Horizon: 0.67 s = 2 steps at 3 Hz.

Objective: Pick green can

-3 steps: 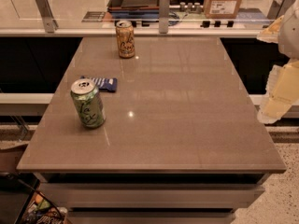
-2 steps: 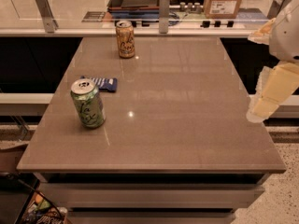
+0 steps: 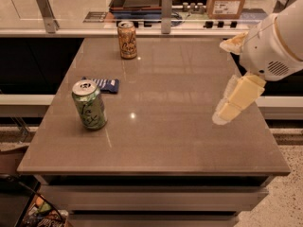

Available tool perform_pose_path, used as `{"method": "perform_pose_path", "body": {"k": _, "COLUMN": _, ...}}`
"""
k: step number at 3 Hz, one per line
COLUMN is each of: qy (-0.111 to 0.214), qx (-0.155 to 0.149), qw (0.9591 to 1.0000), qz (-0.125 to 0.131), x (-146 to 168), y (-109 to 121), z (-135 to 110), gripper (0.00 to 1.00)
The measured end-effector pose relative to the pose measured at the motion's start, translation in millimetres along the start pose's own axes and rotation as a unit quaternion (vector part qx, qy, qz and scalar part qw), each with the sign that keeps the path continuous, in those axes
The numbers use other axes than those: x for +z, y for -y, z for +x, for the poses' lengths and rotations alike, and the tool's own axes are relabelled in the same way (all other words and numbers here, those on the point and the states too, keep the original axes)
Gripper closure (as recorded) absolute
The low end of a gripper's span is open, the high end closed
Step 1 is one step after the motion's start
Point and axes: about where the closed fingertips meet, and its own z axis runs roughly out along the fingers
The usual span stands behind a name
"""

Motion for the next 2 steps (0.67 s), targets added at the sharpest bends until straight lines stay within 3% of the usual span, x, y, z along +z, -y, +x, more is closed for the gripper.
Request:
{"method": "perform_pose_path", "body": {"k": 1, "qy": 0.053, "qx": 0.014, "qw": 0.9985, "qz": -0.003, "x": 19.7, "y": -1.3, "z": -18.5, "gripper": 0.0}}
{"method": "perform_pose_path", "body": {"k": 2, "qy": 0.135, "qx": 0.029, "qw": 0.9904, "qz": -0.011, "x": 48.1, "y": 2.1, "z": -33.5, "gripper": 0.0}}
